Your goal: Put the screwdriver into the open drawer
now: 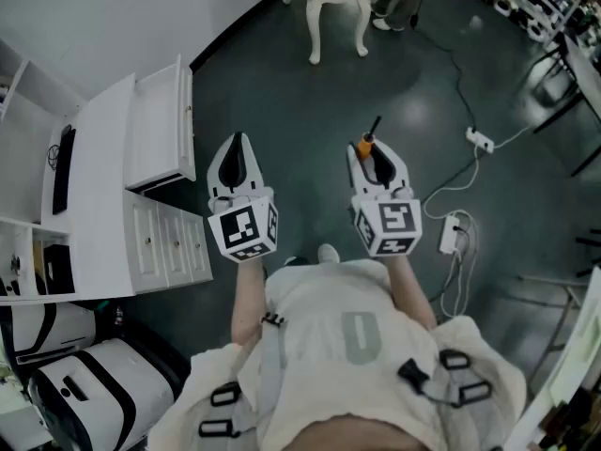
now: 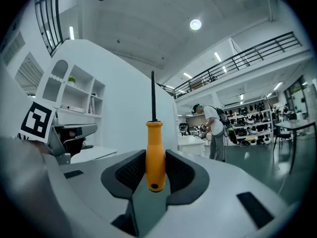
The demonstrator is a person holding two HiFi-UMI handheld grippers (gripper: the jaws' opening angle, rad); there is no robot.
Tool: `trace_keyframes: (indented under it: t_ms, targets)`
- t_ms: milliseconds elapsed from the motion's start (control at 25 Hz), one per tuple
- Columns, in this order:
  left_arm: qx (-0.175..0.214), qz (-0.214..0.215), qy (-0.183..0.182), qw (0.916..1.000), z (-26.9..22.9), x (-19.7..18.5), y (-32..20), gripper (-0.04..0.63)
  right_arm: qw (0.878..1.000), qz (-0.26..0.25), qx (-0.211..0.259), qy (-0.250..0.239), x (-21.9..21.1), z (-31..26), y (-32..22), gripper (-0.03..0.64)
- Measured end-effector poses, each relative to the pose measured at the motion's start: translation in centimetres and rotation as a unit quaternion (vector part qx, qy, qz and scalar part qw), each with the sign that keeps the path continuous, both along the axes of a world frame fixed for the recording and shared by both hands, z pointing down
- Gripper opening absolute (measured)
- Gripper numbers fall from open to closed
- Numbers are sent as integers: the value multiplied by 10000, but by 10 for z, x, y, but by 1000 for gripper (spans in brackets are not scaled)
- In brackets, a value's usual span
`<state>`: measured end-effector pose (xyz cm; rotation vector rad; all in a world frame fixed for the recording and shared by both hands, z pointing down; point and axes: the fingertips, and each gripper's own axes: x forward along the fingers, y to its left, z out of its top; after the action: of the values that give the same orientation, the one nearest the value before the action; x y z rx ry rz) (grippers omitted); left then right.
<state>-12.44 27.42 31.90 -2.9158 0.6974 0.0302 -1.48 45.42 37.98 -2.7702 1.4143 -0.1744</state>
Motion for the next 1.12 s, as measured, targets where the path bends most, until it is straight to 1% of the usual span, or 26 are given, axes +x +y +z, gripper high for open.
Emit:
trace_keyframes:
  t_ms: [240,440,640,840,1120]
  targets:
    - [82,3,-81,9999,5,14,-5,5,9999,-92,26,31,13,0,-5,117]
    - [17,-106,-51,9999,9,17,-12,5,9986,-290,426,-122,18,-4,-11,117]
    - [-3,-193,4,9998,6,23,-22,5,9978,-399,513,-138,28,-5,-19,117]
    - [-46,-157,-15,9999,11,36,-29,5,9979,-454,444,-114,43,-2,-26,117]
    - [-208,-127,-107,9996,25,57,-36,5,9989,-359,191,-219,62,15,-22,117]
